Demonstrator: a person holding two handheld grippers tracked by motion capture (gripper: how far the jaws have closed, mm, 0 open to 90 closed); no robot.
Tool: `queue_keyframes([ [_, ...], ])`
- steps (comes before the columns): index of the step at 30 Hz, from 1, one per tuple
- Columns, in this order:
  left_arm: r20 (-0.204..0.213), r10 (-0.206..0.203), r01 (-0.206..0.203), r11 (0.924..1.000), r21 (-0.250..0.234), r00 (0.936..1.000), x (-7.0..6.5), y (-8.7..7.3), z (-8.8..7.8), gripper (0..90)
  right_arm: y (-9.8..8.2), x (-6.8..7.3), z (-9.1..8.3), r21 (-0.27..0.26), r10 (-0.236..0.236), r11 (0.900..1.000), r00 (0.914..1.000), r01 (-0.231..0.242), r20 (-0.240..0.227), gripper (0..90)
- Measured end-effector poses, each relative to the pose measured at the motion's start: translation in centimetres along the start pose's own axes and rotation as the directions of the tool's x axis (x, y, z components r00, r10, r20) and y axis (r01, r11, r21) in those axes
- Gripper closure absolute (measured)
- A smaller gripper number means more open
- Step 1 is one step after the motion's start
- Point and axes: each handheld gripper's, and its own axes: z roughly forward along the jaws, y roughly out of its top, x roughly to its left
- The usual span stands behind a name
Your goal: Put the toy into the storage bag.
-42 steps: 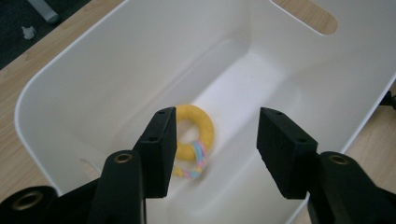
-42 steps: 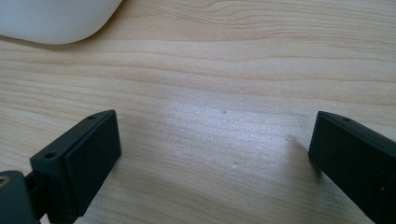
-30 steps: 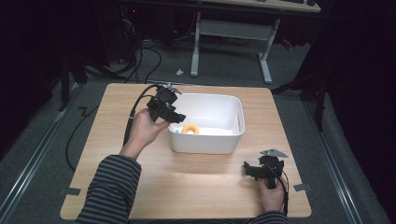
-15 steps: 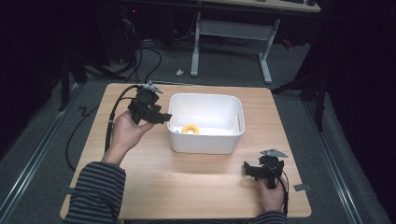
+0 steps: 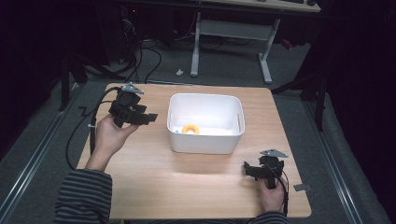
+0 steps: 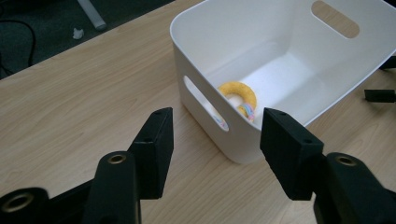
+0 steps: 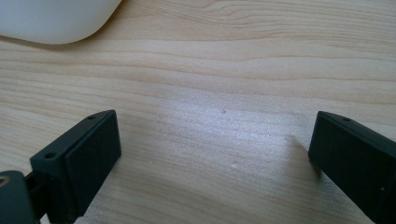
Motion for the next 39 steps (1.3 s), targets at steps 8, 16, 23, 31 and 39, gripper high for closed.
queue_keyframes([
  [8,-0.022,-0.023,0.023,0.9996,-0.016,0.9995,1.2,-1.8,-1.6,45.9,0.0,0.0,0.0,0.0,0.0,1.0,1.0,0.0,0.0,2.2],
  [16,-0.025,-0.047,0.046,0.998,-0.043,0.9986,2.1,-3.3,-2.9,45.4,0.0,0.0,0.0,-0.003,0.001,1.0,1.0,-0.001,0.0,2.1],
  [23,-0.032,-0.079,0.077,0.9951,-0.061,0.9964,3.0,-4.7,-3.9,45.4,0.0,0.0,0.0,-0.002,0.002,1.0,1.0,-0.002,0.001,2.1],
  [31,-0.042,-0.107,0.103,0.9908,-0.088,0.9934,4.0,-6.5,-5.0,45.4,0.0,0.0,0.0,-0.002,0.003,1.0,1.0,-0.003,0.001,2.2],
  [39,-0.05,-0.146,0.14,0.9842,-0.109,0.988,5.2,-8.5,-5.7,45.4,0.0,0.0,0.0,-0.002,0.003,1.0,1.0,-0.003,0.001,2.2],
])
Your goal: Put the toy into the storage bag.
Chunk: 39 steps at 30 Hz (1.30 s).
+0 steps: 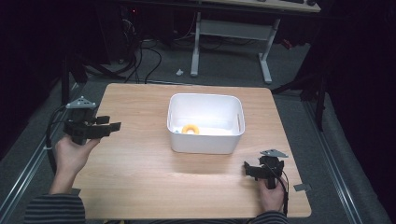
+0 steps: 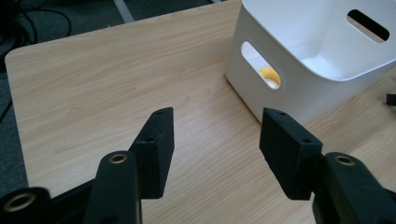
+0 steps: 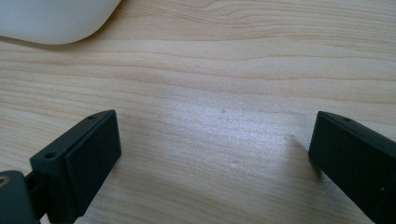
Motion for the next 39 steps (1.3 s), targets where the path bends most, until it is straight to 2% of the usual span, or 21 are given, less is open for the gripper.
queue_keyframes([
  [9,-0.009,-0.014,0.014,0.9999,0.002,0.9999,0.7,-2.1,0.1,45.4,0.0,0.0,0.0,0.0,0.001,1.0,1.0,-0.001,0.0,2.1],
  [17,0.015,-0.033,0.033,0.9994,0.005,0.9993,0.8,-4.0,0.8,45.5,0.0,0.0,0.0,0.0,0.001,1.0,1.0,-0.001,0.0,2.2],
  [35,0.031,-0.063,0.063,0.9978,0.022,0.9975,0.4,-7.7,3.7,43.7,0.0,0.0,0.0,0.0,0.002,1.0,1.0,-0.002,0.002,2.2],
  [39,0.035,-0.069,0.068,0.9973,0.026,0.997,0.4,-8.0,4.0,43.3,0.0,0.0,0.0,0.0,0.002,1.0,1.0,-0.002,0.002,2.1],
])
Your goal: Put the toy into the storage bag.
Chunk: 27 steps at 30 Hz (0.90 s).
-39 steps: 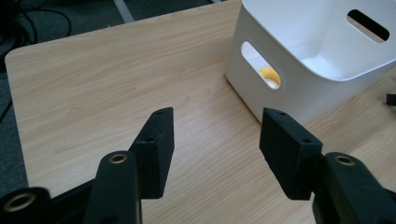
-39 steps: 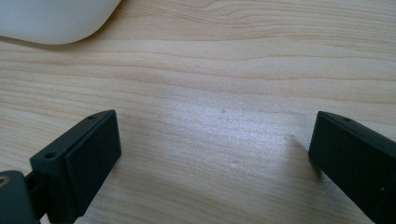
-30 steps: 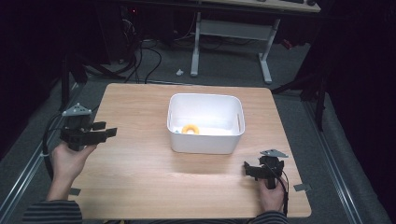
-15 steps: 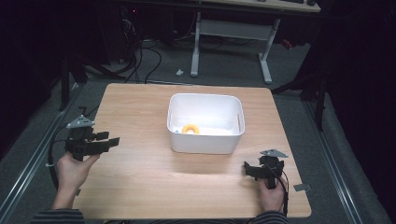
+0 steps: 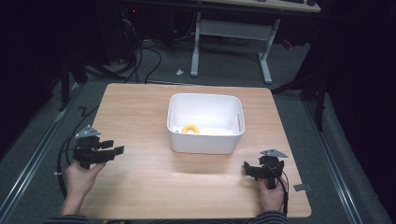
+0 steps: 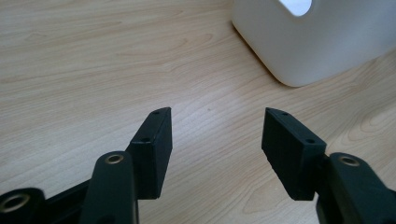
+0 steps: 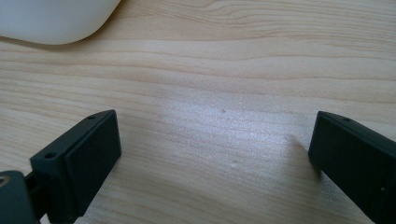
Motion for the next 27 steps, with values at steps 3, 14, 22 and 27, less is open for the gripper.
queue_keyframes([
  [3,-0.003,0.001,-0.001,1.0,0.005,1.0,0.0,-0.3,0.3,43.1,0.0,0.0,0.0,0.0,0.0,1.0,1.0,0.0,0.0,2.1],
  [14,-0.016,-0.004,0.004,0.9995,0.032,0.9999,-0.3,-1.3,1.6,41.5,0.0,0.0,0.0,0.0,0.001,1.0,1.0,-0.001,0.001,2.1],
  [22,-0.016,-0.011,0.012,0.9989,0.045,0.9998,-0.3,-2.2,2.7,41.2,0.0,0.0,0.0,0.0,0.001,1.0,1.0,-0.001,0.001,2.1],
  [27,-0.015,-0.009,0.01,0.9985,0.054,0.9999,-0.6,-2.5,3.4,41.2,0.0,0.0,0.0,-0.002,0.001,1.0,1.0,-0.001,0.002,2.2],
])
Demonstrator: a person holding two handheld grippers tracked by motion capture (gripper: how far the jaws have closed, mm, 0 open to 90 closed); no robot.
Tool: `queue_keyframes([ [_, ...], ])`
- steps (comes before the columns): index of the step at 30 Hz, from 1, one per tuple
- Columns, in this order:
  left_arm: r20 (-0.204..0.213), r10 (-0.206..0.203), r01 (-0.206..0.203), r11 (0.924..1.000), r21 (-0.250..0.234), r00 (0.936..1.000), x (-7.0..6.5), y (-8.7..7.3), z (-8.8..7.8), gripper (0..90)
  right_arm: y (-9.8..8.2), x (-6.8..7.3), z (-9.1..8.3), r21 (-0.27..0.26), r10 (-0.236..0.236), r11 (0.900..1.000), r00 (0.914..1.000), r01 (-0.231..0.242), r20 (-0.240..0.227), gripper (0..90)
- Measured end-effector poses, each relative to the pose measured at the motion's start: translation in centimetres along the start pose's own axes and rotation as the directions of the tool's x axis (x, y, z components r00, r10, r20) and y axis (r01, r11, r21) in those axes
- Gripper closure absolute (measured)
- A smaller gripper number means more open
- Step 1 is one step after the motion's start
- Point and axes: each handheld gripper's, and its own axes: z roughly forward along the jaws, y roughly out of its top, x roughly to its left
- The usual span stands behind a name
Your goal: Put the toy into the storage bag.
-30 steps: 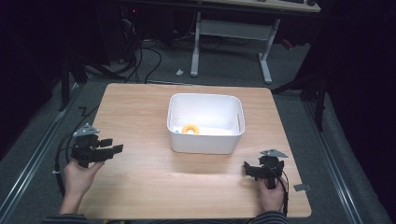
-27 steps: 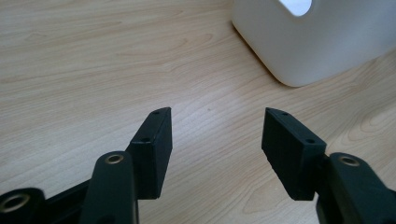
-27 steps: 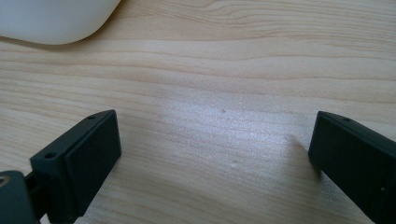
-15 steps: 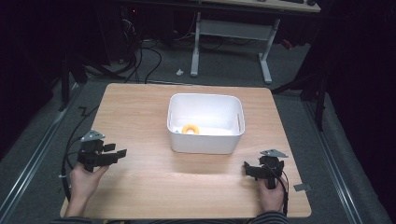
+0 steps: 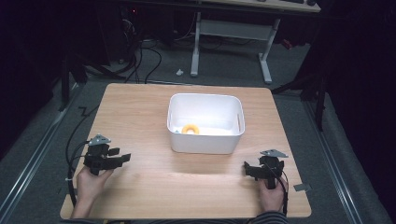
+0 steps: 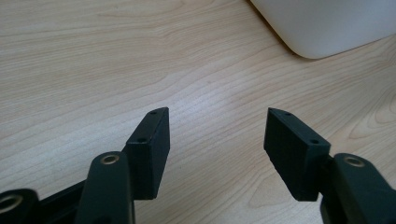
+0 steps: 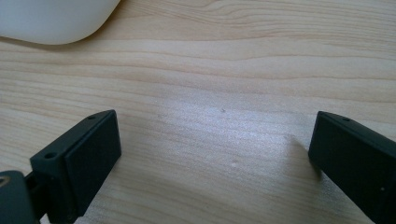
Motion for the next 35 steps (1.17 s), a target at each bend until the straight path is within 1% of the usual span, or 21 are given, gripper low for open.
queue_keyframes([
  [3,-0.009,0.012,-0.012,0.9997,0.021,0.9999,-0.2,-0.2,0.7,41.1,0.0,0.0,0.0,0.0,0.0,1.0,1.0,0.0,0.0,2.2],
  [6,-0.009,0.016,-0.016,0.9996,0.024,0.9998,-0.4,-0.4,1.0,41.1,0.0,0.0,0.0,0.0,0.0,1.0,1.0,0.0,0.0,2.2],
  [10,-0.03,0.03,-0.029,0.9991,0.03,0.9991,-0.6,-0.8,1.7,40.9,0.0,0.0,0.0,0.0,0.0,1.0,1.0,0.0,0.0,2.2],
  [11,-0.041,0.035,-0.033,0.9988,0.037,0.9986,-0.7,-1.1,2.1,40.7,0.0,0.0,0.0,0.0,0.0,1.0,1.0,0.0,0.001,2.2],
  [12,-0.041,0.035,-0.033,0.9988,0.037,0.9986,-0.7,-1.1,2.1,40.7,0.0,0.0,0.0,0.0,0.0,1.0,1.0,0.0,0.001,2.2],
  [13,-0.059,0.043,-0.04,0.9982,0.045,0.9974,-0.7,-1.5,2.6,40.7,0.0,0.0,0.0,0.0,0.0,1.0,1.0,0.0,0.001,2.2],
  [14,-0.059,0.043,-0.04,0.9982,0.045,0.9974,-0.7,-1.5,2.6,40.6,0.0,0.0,0.0,0.0,0.0,1.0,1.0,0.0,0.001,2.2],
  [17,-0.079,0.045,-0.042,0.9982,0.044,0.9959,-0.8,-2.1,3.1,40.6,0.0,0.0,0.0,0.0,0.001,1.0,1.0,-0.001,0.001,2.2],
  [18,-0.083,0.043,-0.04,0.9984,0.04,0.9956,-0.8,-2.3,3.2,40.6,0.0,0.0,0.0,0.0,0.003,1.0,1.0,-0.003,0.001,2.2],
  [19,-0.096,0.041,-0.037,0.9987,0.034,0.9945,-0.8,-2.6,3.4,40.4,0.0,0.0,0.0,0.0,0.003,1.0,1.0,-0.003,0.001,2.2],
  [20,-0.096,0.041,-0.037,0.9987,0.034,0.9945,-0.8,-2.6,3.4,40.3,0.0,0.0,0.0,0.0,0.003,1.0,1.0,-0.003,0.001,2.2],
  [22,-0.115,0.052,-0.05,0.9984,0.027,0.992,-0.7,-2.8,3.7,40.3,0.0,0.0,0.0,0.001,0.003,1.0,1.0,-0.003,0.001,2.1],
  [23,-0.13,0.05,-0.047,0.9985,0.027,0.9902,-0.9,-3.1,4.0,40.1,0.0,0.0,0.0,0.0,0.003,1.0,1.0,-0.003,0.001,2.2],
  [24,-0.13,0.05,-0.047,0.9985,0.027,0.9902,-0.9,-3.1,4.0,39.6,0.0,0.0,0.0,0.0,0.003,1.0,1.0,-0.003,0.001,2.2],
  [28,-0.178,0.086,-0.088,0.9961,-0.005,0.9803,-1.4,-3.7,4.3,39.1,0.0,0.0,0.0,0.0,0.003,1.0,1.0,-0.003,0.001,2.2],
  [29,-0.182,0.083,-0.092,0.9948,-0.044,0.9798,-1.4,-4.1,4.5,36.5,0.0,0.0,0.0,0.0,0.003,1.0,1.0,-0.003,0.001,2.2],
  [30,-0.182,0.083,-0.092,0.9948,-0.044,0.9798,-1.4,-4.1,4.5,35.8,0.0,0.0,0.0,0.0,0.003,1.0,1.0,-0.003,0.001,2.2],
  [31,-0.185,0.077,-0.089,0.9943,-0.058,0.9797,-1.5,-4.2,4.5,35.7,0.0,0.0,0.0,0.0,0.003,1.0,1.0,-0.003,0.001,2.2],
  [35,-0.185,0.076,-0.088,0.9944,-0.058,0.9798,-1.4,-4.2,4.5,35.4,0.0,0.0,0.0,0.0,0.003,1.0,1.0,-0.003,0.001,2.2],
])
